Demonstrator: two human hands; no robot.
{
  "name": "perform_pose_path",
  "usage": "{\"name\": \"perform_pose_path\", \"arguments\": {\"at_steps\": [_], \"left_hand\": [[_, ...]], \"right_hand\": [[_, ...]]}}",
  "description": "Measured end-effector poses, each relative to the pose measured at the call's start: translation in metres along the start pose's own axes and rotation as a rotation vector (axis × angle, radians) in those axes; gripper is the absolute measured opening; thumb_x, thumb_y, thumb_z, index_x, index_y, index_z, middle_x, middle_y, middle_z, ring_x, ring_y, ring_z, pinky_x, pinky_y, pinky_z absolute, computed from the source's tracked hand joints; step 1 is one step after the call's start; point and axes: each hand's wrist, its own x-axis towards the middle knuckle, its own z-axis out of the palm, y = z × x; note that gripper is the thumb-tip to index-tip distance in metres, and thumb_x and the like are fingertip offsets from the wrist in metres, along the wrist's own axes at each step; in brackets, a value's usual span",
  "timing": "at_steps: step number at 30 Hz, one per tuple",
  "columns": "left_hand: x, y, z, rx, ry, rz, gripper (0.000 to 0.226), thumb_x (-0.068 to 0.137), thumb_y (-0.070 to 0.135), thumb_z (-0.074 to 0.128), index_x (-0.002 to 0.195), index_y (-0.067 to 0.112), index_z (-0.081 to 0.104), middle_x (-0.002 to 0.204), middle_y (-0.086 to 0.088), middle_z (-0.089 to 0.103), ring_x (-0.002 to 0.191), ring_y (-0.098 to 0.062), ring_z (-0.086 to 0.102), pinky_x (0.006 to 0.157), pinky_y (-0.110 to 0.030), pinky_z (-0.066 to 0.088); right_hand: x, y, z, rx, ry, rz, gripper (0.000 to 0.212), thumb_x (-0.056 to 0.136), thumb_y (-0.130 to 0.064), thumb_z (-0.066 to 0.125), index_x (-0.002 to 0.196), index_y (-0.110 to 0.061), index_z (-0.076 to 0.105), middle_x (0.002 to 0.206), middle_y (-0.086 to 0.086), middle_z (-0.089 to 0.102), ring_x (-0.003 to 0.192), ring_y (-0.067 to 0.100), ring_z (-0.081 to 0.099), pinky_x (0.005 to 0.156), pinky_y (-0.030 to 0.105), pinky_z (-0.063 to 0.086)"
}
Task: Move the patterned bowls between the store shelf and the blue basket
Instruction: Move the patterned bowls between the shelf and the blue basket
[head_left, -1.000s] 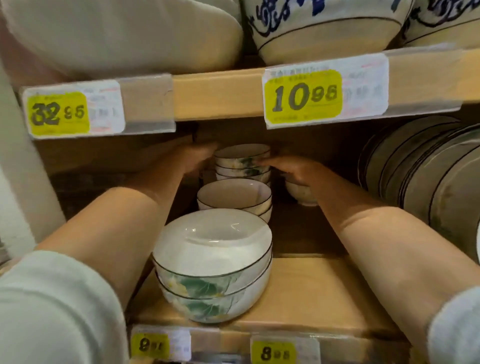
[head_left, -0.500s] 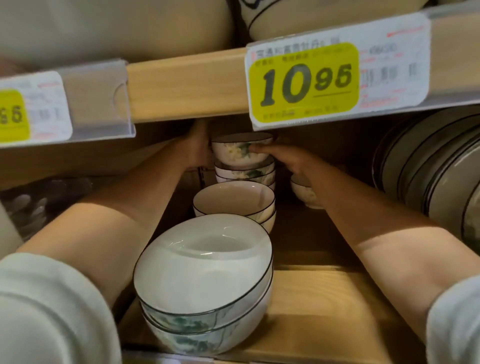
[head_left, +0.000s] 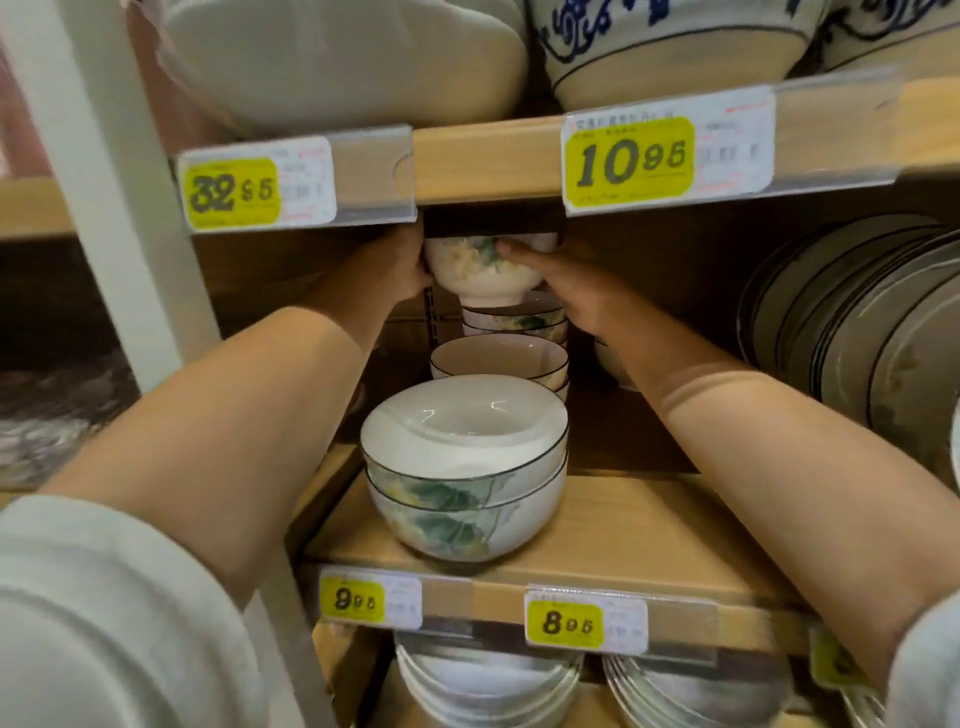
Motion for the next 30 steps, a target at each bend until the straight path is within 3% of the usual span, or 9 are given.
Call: {"name": "perform_pose_path", "arguments": {"at_steps": [3,5,8,14,19,21,24,28,30], "left_hand": [[-0.021,-0.002,0.001,-0.018,0.018,0.026,0.046,0.094,0.043,0.051,0.129,0.013,0.053,0.136,-0.010,0.057,0.123,-0.028,0.055,0.102,-0.048,0.045],[-0.031,-0.004,0.001,-0.028,0.006,0.031,0.037,0.096,0.043,0.048,0.123,0.018,0.053,0.135,-0.009,0.057,0.123,-0.028,0.055,0.095,-0.046,0.047],[-0.047,-0.010,0.002,-0.005,0.025,0.000,0.044,0.095,0.044,0.045,0.131,0.019,0.049,0.137,-0.011,0.055,0.123,-0.030,0.053,0.105,-0.051,0.042],[-0.062,-0.030,0.000,0.048,0.050,-0.128,0.047,0.093,0.044,0.044,0.131,0.018,0.052,0.126,-0.010,0.061,0.113,-0.027,0.058,0.105,-0.042,0.043],[-0.071,-0.040,0.000,0.118,0.081,-0.153,0.037,0.095,0.043,0.040,0.115,0.016,0.056,0.107,-0.010,0.061,0.086,-0.020,0.058,0.071,-0.029,0.044],[-0.071,-0.043,0.001,0.131,0.060,-0.168,0.042,0.095,0.043,0.039,0.122,0.015,0.054,0.112,-0.013,0.062,0.095,-0.024,0.060,0.076,-0.030,0.046],[-0.070,-0.044,0.000,0.191,0.059,-0.207,0.042,0.093,0.045,0.040,0.120,0.016,0.054,0.119,-0.015,0.062,0.110,-0.028,0.059,0.099,-0.037,0.044],[-0.070,-0.047,-0.001,0.255,0.062,-0.267,0.028,0.093,0.047,0.041,0.091,0.021,0.051,0.112,-0.016,0.063,0.106,-0.029,0.061,0.090,-0.036,0.046],[-0.067,-0.049,-0.002,0.276,0.067,-0.298,0.030,0.091,0.049,0.043,0.090,0.020,0.052,0.109,-0.015,0.065,0.102,-0.029,0.063,0.089,-0.037,0.049]], "right_hand": [[-0.019,-0.001,0.000,0.009,0.036,0.019,0.065,0.066,-0.036,0.085,0.122,-0.013,0.062,0.120,0.006,0.067,0.112,0.022,0.062,0.101,0.049,0.048],[-0.032,0.002,-0.001,0.037,0.039,-0.008,0.054,0.067,-0.033,0.085,0.114,-0.016,0.065,0.117,0.006,0.069,0.110,0.021,0.064,0.101,0.048,0.048],[-0.052,0.006,-0.005,0.035,0.036,-0.014,0.049,0.056,-0.039,0.088,0.099,-0.023,0.068,0.109,0.001,0.072,0.104,0.017,0.067,0.094,0.039,0.053],[-0.078,0.020,-0.009,0.002,0.006,0.031,0.057,0.062,-0.036,0.088,0.112,-0.020,0.064,0.104,-0.006,0.074,0.102,0.011,0.068,0.083,0.022,0.053],[-0.088,0.032,-0.007,-0.020,0.023,0.088,0.081,0.059,-0.040,0.089,0.130,-0.021,0.054,0.119,-0.005,0.067,0.111,0.010,0.061,0.095,0.028,0.048],[-0.089,0.035,-0.007,0.015,0.026,0.101,0.078,0.061,-0.037,0.088,0.130,-0.024,0.053,0.119,-0.007,0.067,0.110,0.009,0.061,0.090,0.024,0.048],[-0.089,0.039,-0.007,0.027,0.004,0.114,0.071,0.066,-0.030,0.086,0.129,-0.025,0.053,0.118,-0.006,0.067,0.110,0.010,0.061,0.091,0.026,0.049],[-0.089,0.042,-0.008,0.011,-0.030,0.128,0.066,0.070,-0.023,0.084,0.129,-0.023,0.053,0.121,-0.002,0.066,0.114,0.016,0.061,0.099,0.033,0.048],[-0.089,0.045,-0.009,0.003,-0.049,0.149,0.074,0.070,-0.021,0.083,0.136,-0.019,0.048,0.127,0.002,0.063,0.119,0.018,0.058,0.105,0.038,0.045]]}}
